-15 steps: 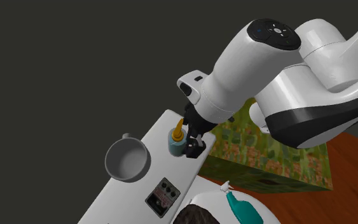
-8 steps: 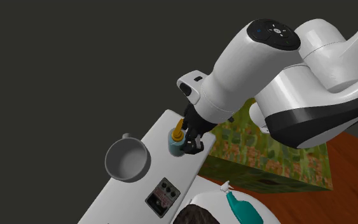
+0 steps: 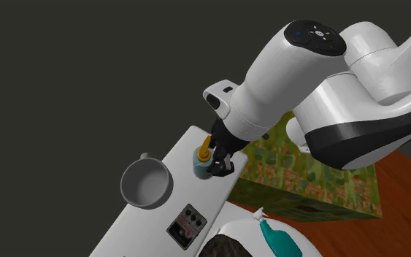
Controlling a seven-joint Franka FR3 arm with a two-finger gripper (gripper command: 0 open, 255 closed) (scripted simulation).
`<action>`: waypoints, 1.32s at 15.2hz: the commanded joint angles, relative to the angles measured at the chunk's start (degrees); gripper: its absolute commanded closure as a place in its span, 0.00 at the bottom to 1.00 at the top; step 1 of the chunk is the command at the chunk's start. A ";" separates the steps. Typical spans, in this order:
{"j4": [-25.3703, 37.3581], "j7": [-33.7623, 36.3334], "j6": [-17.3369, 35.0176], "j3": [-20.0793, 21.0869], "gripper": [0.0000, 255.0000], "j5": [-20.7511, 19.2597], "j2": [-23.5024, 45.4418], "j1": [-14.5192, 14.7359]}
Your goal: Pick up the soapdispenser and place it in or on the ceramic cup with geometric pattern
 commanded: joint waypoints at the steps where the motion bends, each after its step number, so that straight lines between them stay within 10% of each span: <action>1: 0.55 0.08 -1.86 -0.34 1.00 -0.25 -1.31 0.00; 20: 9.23 0.78 -21.55 -4.93 1.00 -3.97 -12.50 -0.96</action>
